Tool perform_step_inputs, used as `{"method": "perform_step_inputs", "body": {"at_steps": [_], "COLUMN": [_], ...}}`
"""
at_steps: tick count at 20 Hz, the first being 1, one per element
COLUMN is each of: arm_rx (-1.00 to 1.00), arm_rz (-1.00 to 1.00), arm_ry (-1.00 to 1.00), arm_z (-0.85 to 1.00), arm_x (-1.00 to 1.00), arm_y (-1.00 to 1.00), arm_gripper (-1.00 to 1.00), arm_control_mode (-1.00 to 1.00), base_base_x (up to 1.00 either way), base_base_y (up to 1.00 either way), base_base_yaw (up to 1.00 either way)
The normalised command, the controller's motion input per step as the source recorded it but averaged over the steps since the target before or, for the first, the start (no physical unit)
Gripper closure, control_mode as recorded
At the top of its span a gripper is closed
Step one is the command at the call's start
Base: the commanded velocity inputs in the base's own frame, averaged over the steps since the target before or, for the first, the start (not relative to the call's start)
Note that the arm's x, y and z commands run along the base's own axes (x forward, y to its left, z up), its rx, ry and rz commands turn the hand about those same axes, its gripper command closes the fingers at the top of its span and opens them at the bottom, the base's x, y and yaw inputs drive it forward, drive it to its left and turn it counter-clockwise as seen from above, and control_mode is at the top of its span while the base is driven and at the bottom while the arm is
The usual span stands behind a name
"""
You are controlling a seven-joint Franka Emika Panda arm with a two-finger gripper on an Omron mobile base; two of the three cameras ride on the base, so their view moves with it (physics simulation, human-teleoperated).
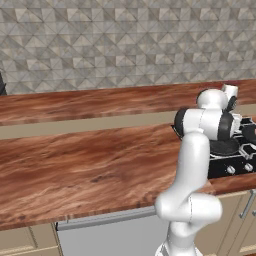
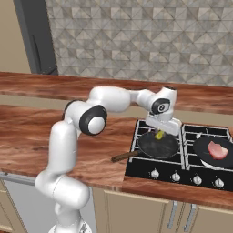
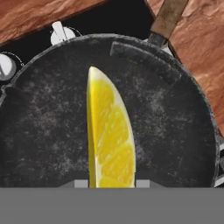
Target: Place both pans onto different burners. Then place the lemon wedge and the steak on different pans.
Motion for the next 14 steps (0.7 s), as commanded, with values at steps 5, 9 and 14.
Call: {"method": "perform_step_inputs", "body": {"at_steps": [5,9,14], "arm_rx": [0.0,0.0,0.0], "arm_rz": [0.0,0.0,0.0], "arm_ry": [0.0,-0.04,-0.01], "arm_z": [-0.34,-0.35,-0.24], "arm_x": [0.01,0.0,0.0], "arm_y": [-0.18,-0.02,0.0], "arm_gripper": [1.0,1.0,1.0], "arm_control_mode": [-1.0,-1.0,-1.0], "base_base_x": [0.0,0.0,0.0], "base_base_y": [0.0,0.0,0.0], "base_base_yaw": [0.0,0.0,0.0]}}
